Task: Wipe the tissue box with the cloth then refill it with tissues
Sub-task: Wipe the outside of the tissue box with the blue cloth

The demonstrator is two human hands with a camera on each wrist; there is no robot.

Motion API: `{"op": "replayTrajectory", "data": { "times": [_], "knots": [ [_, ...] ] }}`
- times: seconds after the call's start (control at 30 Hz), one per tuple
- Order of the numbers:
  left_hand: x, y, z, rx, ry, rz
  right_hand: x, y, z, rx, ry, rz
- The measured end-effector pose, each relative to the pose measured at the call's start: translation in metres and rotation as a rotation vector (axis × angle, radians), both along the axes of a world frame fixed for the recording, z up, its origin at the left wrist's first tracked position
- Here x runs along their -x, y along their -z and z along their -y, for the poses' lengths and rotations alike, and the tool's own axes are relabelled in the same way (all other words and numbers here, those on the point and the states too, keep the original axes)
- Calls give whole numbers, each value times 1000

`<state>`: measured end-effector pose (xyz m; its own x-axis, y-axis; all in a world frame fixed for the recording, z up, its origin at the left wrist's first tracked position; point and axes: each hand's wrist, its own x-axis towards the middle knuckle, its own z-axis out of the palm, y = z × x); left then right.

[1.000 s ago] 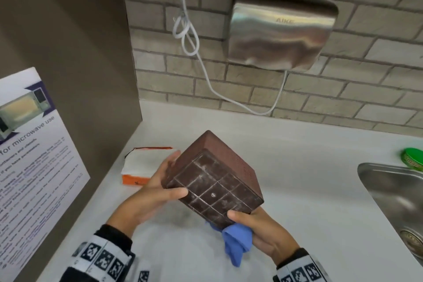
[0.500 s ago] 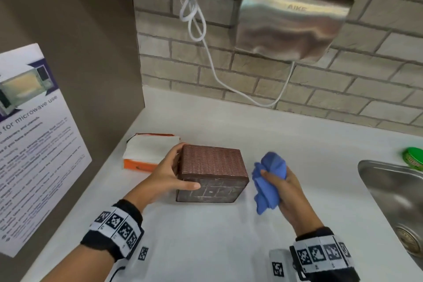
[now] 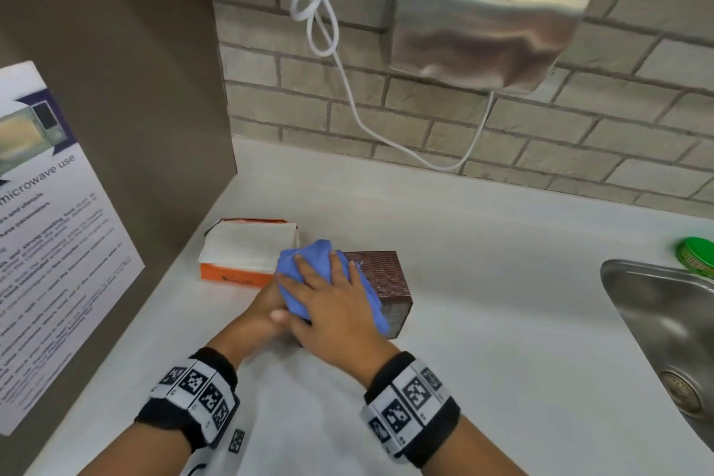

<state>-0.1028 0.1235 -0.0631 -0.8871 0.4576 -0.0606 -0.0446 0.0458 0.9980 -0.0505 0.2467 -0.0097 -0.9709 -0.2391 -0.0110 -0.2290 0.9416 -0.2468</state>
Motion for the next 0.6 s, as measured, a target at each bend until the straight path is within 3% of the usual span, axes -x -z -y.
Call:
{"op": "replayTrajectory", "data": {
  "times": [0.07,0.17,0.3,0.4,0.47,0.5,0.6],
  "knots": [
    [-1,0,-1,26,-29,-26,0,8,-2,-17,-14,-55],
    [-2,3,-3,-3,16,-7,3,6,-26,110,16,-70],
    [2,7,-5,-35,12,54,0,5,-75,233,244,-145],
    [7,8,-4,-4,24,65,-7,-5,-107,572,453,7],
    [9,7,-5,1,37,80,-8,-10,-116,869,491,98],
    [8,4,-7,4,45,87,-8,-13,-115,920,469,103],
    [4,-6,-10,1,54,90,-10,-13,-107,800,397,50]
  ]
}}
